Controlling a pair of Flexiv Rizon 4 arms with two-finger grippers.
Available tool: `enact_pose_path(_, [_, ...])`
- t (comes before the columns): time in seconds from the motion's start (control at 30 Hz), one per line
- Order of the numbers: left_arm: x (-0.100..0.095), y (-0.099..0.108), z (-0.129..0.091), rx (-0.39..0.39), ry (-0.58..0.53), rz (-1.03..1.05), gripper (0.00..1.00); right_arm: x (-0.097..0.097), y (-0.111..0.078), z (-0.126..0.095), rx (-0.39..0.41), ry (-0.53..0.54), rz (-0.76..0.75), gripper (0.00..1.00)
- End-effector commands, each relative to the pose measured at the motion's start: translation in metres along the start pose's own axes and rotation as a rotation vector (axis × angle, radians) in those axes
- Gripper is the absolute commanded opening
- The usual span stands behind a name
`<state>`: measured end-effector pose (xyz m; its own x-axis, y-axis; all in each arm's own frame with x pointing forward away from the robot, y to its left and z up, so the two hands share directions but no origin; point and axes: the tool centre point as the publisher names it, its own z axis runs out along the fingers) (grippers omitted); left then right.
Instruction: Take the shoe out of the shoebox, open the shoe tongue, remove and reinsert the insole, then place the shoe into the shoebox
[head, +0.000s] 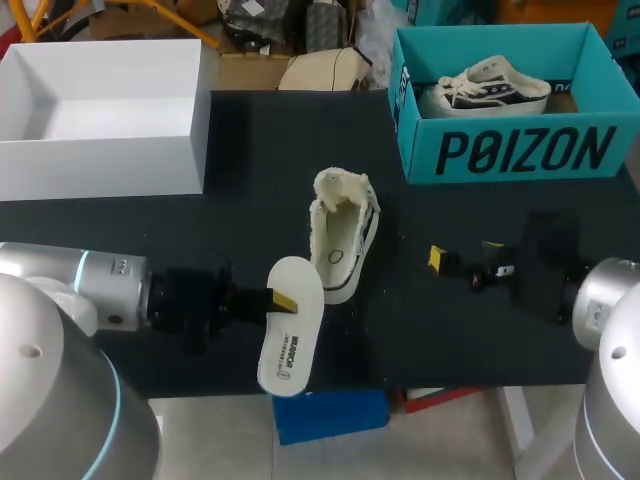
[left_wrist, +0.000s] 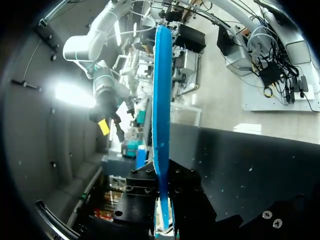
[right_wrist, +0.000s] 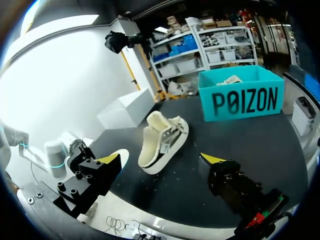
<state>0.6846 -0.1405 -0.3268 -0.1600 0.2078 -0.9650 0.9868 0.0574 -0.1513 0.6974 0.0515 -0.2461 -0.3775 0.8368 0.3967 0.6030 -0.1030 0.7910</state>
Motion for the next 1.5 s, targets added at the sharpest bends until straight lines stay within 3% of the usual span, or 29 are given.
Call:
enact_pose_path(0.03, [0.0,-0.002,0.003,-0.005,0.005,0.0,0.0,0.003,-0.004,0.002,-0.046,-0.022,0.001,1.0])
enact_pose_path(0.23, [0.0,-0.004,0.008,0.025,0.005,0.02,0.0,0.003,-0.004,0.002,-0.046,-0.022,0.001,1.0])
enact_pose_path(0.33, [-0.002,-0.006,0.009,0.082,0.006,0.028,0.0,0.003,-0.004,0.002,-0.046,-0.022,0.001,1.0])
enact_pose_path(0.4, [-0.004,-0.005,0.01,0.162,0.009,0.007,0.0,0.003,-0.004,0.002,-0.046,-0.022,0.001,1.0])
enact_pose_path(0.53, [-0.002,0.001,0.01,0.245,0.077,0.023,0.0,0.003,-0.004,0.002,-0.046,-0.022,0.001,1.0])
enact_pose_path(0.73, [-0.01,0.009,0.012,0.212,0.173,0.171,0.0,0.003,-0.004,0.002,-0.046,-0.022,0.001,1.0])
enact_pose_path(1.33, [-0.01,0.009,0.012,0.212,0.173,0.171,0.0,0.003,-0.004,0.002,-0.046,-0.022,0.001,1.0])
enact_pose_path(1.43, [-0.012,0.016,0.008,0.351,0.191,0.096,0.0,0.003,-0.004,0.002,-0.046,-0.022,0.001,1.0])
enact_pose_path(1.5, [-0.014,0.021,0.005,0.397,0.202,0.075,0.0,0.003,-0.004,0.002,-0.046,-0.022,0.001,1.0])
